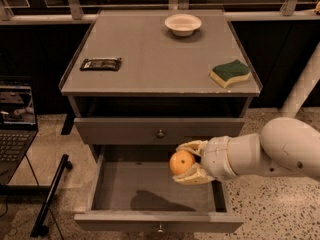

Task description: Pick orange from middle drawer and place on counter

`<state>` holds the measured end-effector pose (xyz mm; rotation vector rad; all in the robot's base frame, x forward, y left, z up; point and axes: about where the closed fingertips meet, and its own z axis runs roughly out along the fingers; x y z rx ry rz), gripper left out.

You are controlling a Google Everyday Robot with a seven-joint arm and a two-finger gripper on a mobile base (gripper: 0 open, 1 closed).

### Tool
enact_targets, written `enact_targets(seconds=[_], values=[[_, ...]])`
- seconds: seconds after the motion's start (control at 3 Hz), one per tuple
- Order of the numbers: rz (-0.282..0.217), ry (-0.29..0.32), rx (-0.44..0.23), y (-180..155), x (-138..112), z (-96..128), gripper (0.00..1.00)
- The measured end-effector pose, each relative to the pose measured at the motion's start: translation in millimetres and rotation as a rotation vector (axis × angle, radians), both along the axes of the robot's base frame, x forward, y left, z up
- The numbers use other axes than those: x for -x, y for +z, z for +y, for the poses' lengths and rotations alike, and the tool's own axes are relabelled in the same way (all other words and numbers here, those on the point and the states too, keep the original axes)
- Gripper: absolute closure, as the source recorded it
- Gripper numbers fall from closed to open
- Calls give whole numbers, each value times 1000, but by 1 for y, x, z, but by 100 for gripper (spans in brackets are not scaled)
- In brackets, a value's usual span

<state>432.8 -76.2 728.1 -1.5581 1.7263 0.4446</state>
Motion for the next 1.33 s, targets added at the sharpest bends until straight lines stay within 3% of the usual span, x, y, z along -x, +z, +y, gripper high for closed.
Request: enact_targets(seconds=[0.33, 0.67, 1.0, 1.33], values=[[-21, 3, -3, 8, -6, 3, 100], [-125, 36, 49, 57, -28, 8, 100], [-254, 75, 129, 130, -60, 17, 100], [-331, 78, 151, 178, -97, 26, 100]])
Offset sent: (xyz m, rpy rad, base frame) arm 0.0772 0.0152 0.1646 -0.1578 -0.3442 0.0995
